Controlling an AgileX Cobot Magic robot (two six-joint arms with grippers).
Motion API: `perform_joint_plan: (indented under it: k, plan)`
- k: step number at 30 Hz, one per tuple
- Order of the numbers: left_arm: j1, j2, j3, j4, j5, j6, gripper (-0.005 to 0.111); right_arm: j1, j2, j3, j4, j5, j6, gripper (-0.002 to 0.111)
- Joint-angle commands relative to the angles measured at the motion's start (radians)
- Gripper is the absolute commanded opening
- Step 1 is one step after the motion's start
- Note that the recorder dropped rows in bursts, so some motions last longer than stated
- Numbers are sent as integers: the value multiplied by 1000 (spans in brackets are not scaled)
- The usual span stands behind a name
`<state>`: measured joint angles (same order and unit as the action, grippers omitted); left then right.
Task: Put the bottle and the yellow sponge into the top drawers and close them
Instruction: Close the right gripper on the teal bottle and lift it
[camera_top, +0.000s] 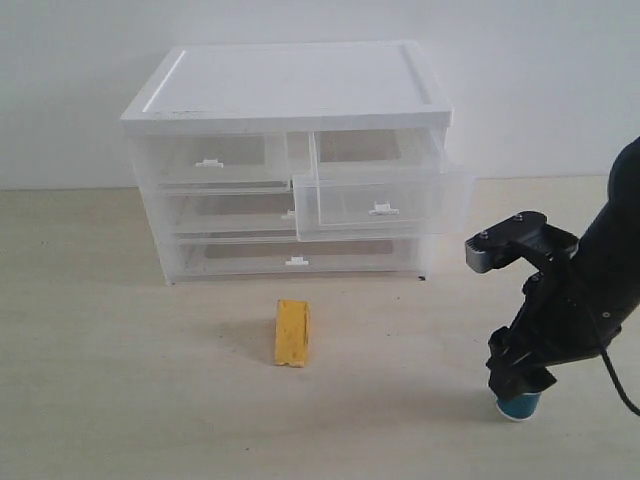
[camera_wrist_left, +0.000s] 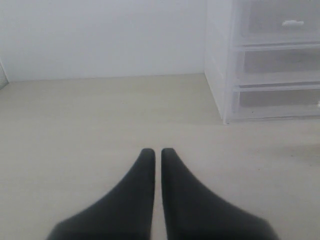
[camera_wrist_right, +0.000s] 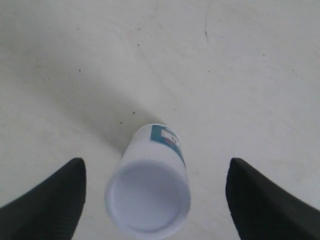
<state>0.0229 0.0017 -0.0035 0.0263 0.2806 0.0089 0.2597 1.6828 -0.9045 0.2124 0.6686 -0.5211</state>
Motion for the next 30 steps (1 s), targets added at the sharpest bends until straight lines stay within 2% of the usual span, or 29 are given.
perform_joint_plan:
  k: [1,5,13,15,18,22,27,30]
  plan:
    - [2,-2,4,-7,0,-9,4,-7,19,-3,2,-41,-11,67]
    - [2,-2,4,-7,-2,-9,4,-7,24,-3,7,-58,-11,62]
    - [2,-2,4,-7,-2,-9,4,-7,39,-3,7,-26,-18,59]
    - [2,-2,4,-7,-2,-9,4,-7,39,-3,7,-26,-19,50]
    - [2,-2,4,-7,-2,-9,4,-7,39,-3,7,-21,-19,32]
    - [2,-2,4,-7,-2,-9,4,-7,39,-3,0,11,-54,-1]
    - [2,-2,4,-7,-2,-9,4,-7,17,-3,0,27,-68,0]
    - [2,-2,4,-7,-2,-9,4,-7,-24,-4,15,76,-163,0]
